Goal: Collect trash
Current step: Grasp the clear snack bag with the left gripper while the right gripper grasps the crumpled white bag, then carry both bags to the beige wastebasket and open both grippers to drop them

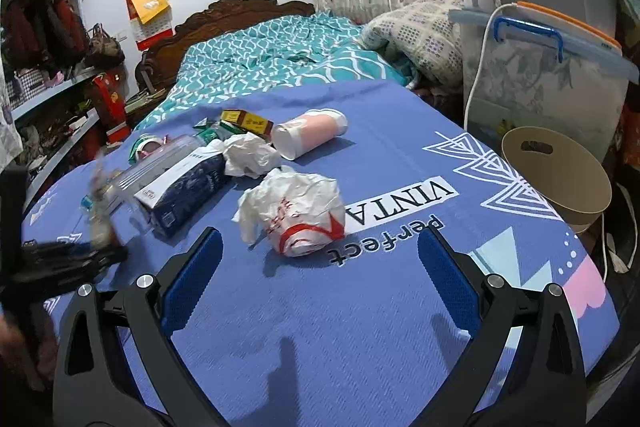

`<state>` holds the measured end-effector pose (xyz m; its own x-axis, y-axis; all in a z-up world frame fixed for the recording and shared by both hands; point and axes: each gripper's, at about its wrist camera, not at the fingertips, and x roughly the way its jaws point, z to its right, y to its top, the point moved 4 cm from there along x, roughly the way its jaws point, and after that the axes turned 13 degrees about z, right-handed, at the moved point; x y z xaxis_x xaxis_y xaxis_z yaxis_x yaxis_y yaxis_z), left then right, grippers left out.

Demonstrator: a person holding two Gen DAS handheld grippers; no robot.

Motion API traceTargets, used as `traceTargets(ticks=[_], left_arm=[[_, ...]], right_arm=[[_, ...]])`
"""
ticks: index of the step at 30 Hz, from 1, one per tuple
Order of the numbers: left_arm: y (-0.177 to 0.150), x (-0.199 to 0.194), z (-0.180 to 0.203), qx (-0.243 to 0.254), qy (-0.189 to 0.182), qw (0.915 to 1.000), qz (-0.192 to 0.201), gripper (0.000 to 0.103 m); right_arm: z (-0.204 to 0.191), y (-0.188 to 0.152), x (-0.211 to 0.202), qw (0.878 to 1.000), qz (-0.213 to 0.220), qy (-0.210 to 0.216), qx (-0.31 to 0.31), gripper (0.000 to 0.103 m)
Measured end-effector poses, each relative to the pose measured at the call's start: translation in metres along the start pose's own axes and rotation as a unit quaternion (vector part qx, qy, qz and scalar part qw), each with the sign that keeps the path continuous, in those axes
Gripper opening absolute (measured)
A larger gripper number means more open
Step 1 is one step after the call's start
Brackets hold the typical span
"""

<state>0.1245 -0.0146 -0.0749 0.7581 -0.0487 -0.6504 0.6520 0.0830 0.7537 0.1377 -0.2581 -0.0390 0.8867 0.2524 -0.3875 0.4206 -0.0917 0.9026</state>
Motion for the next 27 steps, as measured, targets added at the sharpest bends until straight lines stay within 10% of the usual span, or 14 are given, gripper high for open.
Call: traceTargets(ticks=[5,12,14,17,27], left_arm=[[-0.014,-0.022,-0.008,-0.012,-0.013,0.9998,-0.003,0.016],[-0.023,-0.032,-0.005,-0.008,-0.023,0.9997,-0.003,0.018],[-0.022,-0.032,-0.004,-0.007,-0.017,0.9998,-0.002,0.026],[-0.018,-0.031,-0.005,-0.012,-0.005,0.9999,0.007,0.073],[0.008,-0.018,0.001,-0.007,0.016,0.9997,0.018,0.078]], right_arm=[[0.004,0.0,0.011,1.0,-0.013,0.005,0.022,0.097],[0.005,-0.004,0.016,0.999,-0.026,0.01,0.03,0.097],[0.005,-0.004,0.017,0.999,-0.03,0.01,0.032,0.097],[0.006,-0.004,0.017,0.999,-0.029,0.01,0.031,0.097],[0.008,-0.006,0.019,0.999,-0.034,0.022,0.028,0.097]])
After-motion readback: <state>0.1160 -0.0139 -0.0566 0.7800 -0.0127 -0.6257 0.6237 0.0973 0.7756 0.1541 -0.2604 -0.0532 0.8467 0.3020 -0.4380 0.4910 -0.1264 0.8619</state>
